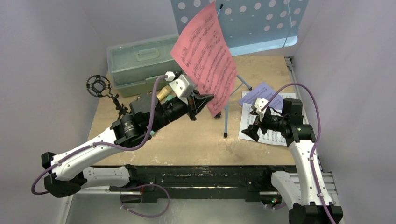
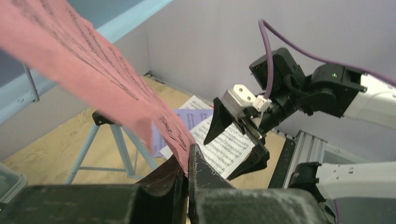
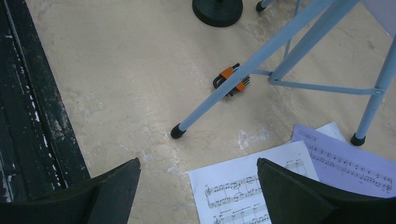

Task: Pack up the instrument practice props
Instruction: Pick up the sheet music from the music stand, then place the sheet music at the center of the board.

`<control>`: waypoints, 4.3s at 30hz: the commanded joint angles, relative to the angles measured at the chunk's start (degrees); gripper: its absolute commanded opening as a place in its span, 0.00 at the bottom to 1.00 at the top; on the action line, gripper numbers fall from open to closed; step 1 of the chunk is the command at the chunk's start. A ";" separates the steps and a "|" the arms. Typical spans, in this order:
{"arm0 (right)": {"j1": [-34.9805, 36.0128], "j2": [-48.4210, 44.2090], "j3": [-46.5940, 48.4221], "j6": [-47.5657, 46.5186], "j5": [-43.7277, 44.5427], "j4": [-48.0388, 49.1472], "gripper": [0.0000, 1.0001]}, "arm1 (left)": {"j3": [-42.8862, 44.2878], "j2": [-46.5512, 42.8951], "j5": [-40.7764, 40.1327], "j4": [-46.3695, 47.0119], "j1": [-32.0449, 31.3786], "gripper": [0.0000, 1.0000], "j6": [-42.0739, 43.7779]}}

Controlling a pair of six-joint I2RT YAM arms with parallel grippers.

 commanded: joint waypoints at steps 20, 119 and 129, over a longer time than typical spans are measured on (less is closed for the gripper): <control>0.16 1.09 -0.42 -0.60 0.71 1.29 0.99 | -17.06 -12.13 9.77 -10.85 0.09 0.00 5.97; 1.04 7.27 11.46 -18.78 -12.03 -18.04 0.99 | -3.50 5.49 10.64 -50.14 -4.66 0.00 16.29; 10.40 9.05 11.45 -19.59 -13.99 -20.71 0.74 | -2.43 8.10 8.66 -45.93 -4.65 0.00 16.68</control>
